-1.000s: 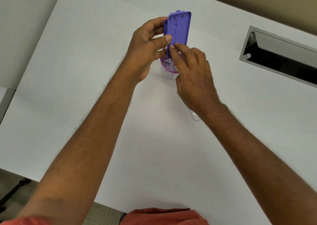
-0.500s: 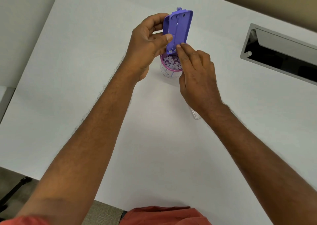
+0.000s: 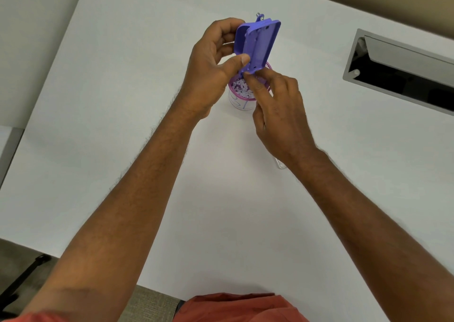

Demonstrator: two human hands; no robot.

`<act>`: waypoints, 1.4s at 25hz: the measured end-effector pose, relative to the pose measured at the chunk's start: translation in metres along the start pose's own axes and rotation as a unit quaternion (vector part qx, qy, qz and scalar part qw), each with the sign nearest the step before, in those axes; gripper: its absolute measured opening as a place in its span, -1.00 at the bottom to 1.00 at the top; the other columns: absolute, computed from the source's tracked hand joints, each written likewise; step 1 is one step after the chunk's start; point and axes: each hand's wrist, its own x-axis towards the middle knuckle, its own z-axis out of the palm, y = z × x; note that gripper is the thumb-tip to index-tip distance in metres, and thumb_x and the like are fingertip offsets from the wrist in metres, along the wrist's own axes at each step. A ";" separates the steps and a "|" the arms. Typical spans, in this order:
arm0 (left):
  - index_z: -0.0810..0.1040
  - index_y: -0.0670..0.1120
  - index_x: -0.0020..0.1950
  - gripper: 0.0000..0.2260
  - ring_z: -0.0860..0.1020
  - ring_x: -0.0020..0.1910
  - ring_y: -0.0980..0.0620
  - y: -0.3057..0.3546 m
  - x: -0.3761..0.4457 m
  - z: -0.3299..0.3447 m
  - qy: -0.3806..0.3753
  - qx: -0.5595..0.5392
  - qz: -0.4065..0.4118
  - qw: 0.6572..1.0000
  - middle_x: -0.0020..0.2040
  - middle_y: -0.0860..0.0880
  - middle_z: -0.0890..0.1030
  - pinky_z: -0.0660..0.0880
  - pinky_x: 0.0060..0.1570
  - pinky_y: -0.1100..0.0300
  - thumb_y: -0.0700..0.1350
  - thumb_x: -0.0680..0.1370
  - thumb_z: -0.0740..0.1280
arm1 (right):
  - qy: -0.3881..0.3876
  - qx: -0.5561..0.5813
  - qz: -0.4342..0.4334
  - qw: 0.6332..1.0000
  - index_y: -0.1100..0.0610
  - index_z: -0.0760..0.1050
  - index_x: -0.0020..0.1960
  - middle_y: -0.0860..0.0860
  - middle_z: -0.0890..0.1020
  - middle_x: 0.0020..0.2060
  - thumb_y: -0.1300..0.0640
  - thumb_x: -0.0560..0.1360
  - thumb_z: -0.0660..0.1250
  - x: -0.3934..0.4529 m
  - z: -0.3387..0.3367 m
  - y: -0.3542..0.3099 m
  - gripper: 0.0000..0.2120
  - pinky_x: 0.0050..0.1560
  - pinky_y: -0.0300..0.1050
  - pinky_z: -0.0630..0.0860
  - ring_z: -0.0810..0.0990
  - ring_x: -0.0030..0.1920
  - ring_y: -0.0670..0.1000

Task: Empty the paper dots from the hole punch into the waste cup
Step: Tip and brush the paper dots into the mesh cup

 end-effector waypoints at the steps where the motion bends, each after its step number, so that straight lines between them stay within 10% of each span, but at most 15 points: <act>1: 0.40 -0.25 0.41 -0.53 0.58 0.27 -0.10 -0.001 0.000 0.000 0.005 0.007 0.006 1.000 0.32 -0.20 0.56 0.61 0.26 -0.04 -0.25 0.53 0.42 | 0.005 0.005 0.006 1.000 0.09 0.34 0.54 0.11 0.44 0.46 0.23 0.58 0.25 0.000 -0.001 0.001 -0.47 0.33 0.01 0.46 0.40 0.39 0.15; 7: 0.43 -0.22 0.34 -0.55 0.58 0.19 0.08 -0.005 -0.004 0.006 0.007 0.040 0.056 0.998 0.22 -0.04 0.59 0.57 0.28 0.15 -0.27 0.49 0.46 | 0.054 0.244 0.136 0.959 0.09 0.51 0.34 -0.04 0.62 0.20 0.24 0.61 0.21 0.007 -0.016 0.004 -0.67 0.06 -0.26 0.52 0.57 0.14 -0.02; 14: 0.49 -0.22 0.35 -0.63 0.55 0.26 -0.06 -0.020 -0.024 0.020 -0.060 0.203 0.186 0.960 0.28 -0.12 0.58 0.53 0.29 0.07 -0.30 0.54 0.39 | 0.066 0.632 0.362 0.682 0.13 0.51 0.32 0.19 0.70 0.12 0.10 0.60 0.20 0.013 -0.035 0.006 -0.68 -0.01 -0.07 0.64 0.72 -0.03 0.08; 22: 0.54 -0.20 0.35 -0.63 0.46 0.39 -0.21 -0.036 -0.026 0.028 -0.049 0.359 0.258 0.896 0.39 -0.18 0.54 0.43 0.41 -0.01 -0.18 0.55 0.41 | 0.041 0.626 0.389 0.674 0.15 0.50 0.32 0.13 0.72 0.09 0.33 0.56 0.35 0.002 -0.028 0.011 -0.65 0.10 -0.07 0.67 0.74 0.06 0.06; 27: 0.31 -0.24 0.52 -0.21 0.29 0.52 -0.19 -0.044 -0.019 0.025 -0.059 0.277 0.130 0.950 0.54 -0.23 0.33 0.28 0.48 0.17 0.06 0.43 0.56 | 0.041 0.646 0.395 0.652 0.12 0.54 0.26 0.07 0.74 0.01 0.41 0.56 0.28 0.001 -0.023 0.015 -0.65 0.10 -0.05 0.66 0.73 0.01 0.05; 35: 0.27 -0.26 0.53 -0.19 0.39 0.46 -0.12 -0.051 -0.013 0.025 -0.064 0.225 0.088 0.968 0.47 -0.22 0.39 0.38 0.46 0.10 -0.03 0.43 0.58 | 0.042 0.635 0.409 0.654 0.13 0.54 0.28 0.09 0.72 0.04 0.42 0.55 0.29 -0.001 -0.020 0.018 -0.63 0.09 -0.06 0.66 0.72 -0.02 0.03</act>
